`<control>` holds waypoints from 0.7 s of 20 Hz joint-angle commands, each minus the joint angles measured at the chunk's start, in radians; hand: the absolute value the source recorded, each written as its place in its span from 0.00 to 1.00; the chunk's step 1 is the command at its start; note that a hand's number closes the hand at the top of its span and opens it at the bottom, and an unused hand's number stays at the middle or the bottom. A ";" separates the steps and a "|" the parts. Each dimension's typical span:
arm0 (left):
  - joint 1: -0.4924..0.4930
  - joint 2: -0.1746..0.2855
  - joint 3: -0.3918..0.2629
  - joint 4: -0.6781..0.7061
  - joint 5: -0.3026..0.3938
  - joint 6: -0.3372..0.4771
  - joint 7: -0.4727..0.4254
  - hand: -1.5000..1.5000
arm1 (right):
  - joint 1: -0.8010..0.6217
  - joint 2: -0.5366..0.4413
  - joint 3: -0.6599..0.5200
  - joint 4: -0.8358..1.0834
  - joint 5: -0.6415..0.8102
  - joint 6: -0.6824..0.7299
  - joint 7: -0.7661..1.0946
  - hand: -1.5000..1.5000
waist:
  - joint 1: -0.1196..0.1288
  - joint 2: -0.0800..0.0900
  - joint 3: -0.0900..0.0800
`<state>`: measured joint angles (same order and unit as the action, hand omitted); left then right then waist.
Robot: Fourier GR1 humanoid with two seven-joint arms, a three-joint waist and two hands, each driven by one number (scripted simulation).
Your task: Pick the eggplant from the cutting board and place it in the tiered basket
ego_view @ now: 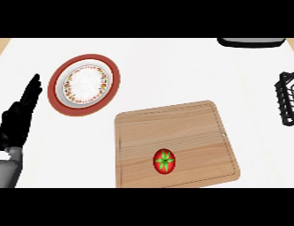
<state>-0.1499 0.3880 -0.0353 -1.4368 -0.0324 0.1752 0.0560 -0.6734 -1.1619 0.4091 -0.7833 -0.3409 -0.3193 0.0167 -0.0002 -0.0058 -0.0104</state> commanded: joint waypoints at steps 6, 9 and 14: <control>0.027 -0.010 0.017 0.006 -0.016 -0.016 -0.029 0.50 | 0.103 -0.114 -0.188 -0.006 -0.075 0.010 0.072 0.00 | -0.006 0.003 0.010; 0.038 -0.044 -0.004 0.014 -0.047 0.024 -0.029 0.50 | 0.181 -0.200 -0.273 0.008 -0.202 0.158 0.087 0.00 | -0.029 -0.001 0.010; 0.081 -0.002 0.040 -0.071 -0.005 -0.014 0.026 0.50 | 0.393 -0.271 -0.406 0.108 -0.323 0.317 -0.078 0.00 | -0.052 -0.010 0.011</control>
<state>-0.1141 0.3746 -0.0138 -1.4657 -0.0536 0.1738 0.0688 -0.4038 -1.3809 0.0998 -0.7343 -0.5724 -0.1111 0.0245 -0.0367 -0.0101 -0.0003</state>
